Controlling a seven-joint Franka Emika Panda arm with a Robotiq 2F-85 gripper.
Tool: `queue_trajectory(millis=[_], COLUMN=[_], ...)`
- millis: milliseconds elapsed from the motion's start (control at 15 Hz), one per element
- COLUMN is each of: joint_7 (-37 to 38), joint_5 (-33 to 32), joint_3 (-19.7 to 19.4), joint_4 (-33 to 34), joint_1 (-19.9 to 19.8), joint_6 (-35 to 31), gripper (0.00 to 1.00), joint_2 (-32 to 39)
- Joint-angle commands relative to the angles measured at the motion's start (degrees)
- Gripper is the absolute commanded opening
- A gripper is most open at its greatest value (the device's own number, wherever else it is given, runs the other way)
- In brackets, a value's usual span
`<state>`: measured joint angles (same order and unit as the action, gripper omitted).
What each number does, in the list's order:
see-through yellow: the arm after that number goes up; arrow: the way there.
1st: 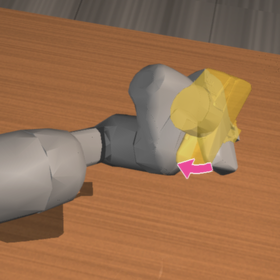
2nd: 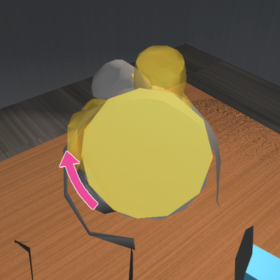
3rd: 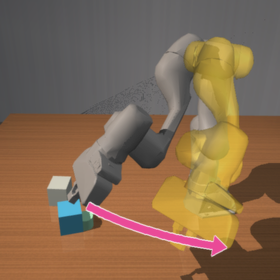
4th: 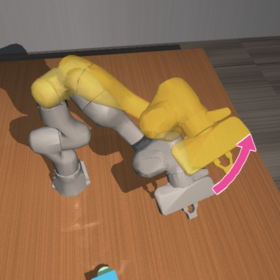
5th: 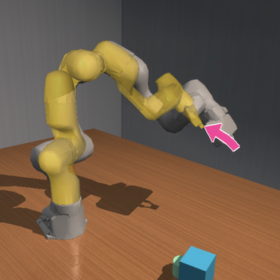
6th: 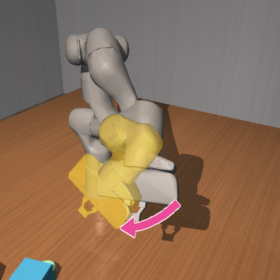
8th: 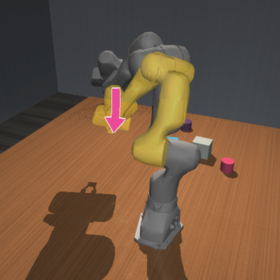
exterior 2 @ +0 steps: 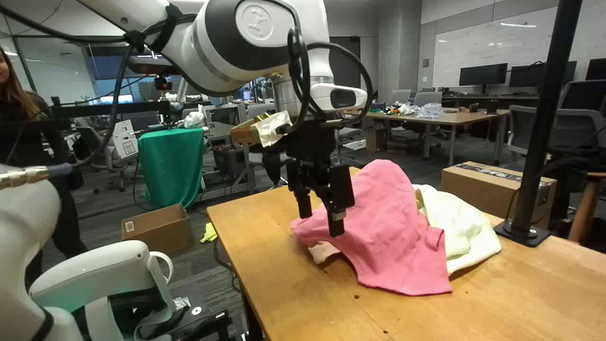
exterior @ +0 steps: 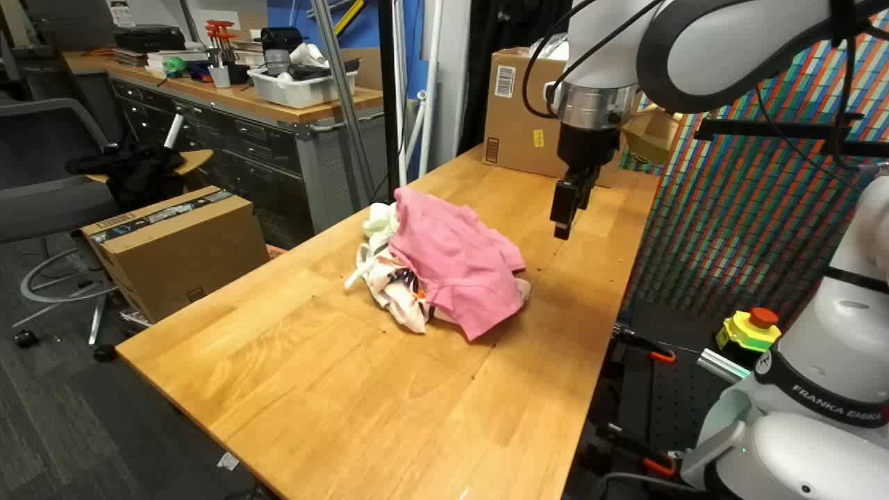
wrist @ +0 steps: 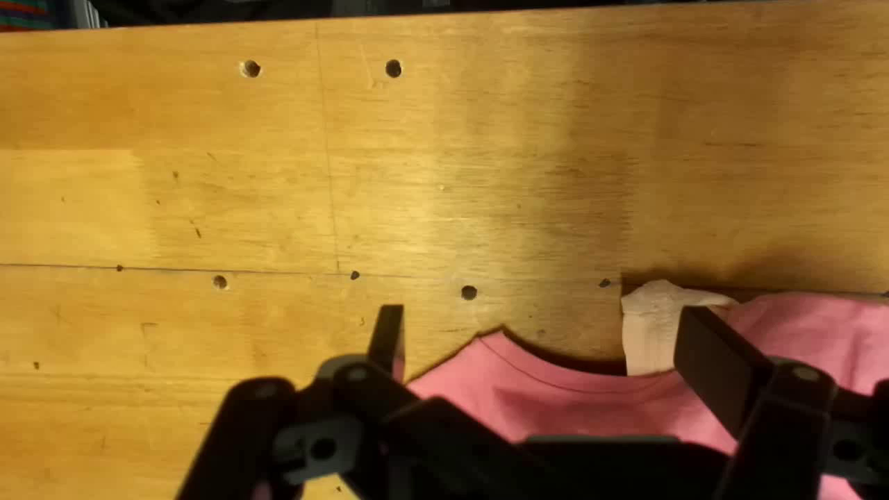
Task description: Spread out the clothes and the objects on the table
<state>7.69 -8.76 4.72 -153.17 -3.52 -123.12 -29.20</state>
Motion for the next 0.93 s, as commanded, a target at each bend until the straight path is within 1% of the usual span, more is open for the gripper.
queue_trajectory(millis=[0, 467, 733, 867], joint_7=[0.25, -0.09, -1.09, -1.84], joint_5=[-0.29, -0.57, -1.63, -2.36], joint_3=[-0.54, -0.48, 0.09, 0.49], joint_4=[0.11, 0.71, 5.03, 8.71], joint_1=[0.58, 0.57, 0.77, 1.37], joint_6=[0.14, 0.61, 4.0, 6.05], gripper=[1.0, 1.0, 1.0, 1.0], joint_2=[0.01, 0.37, 3.01, 5.15])
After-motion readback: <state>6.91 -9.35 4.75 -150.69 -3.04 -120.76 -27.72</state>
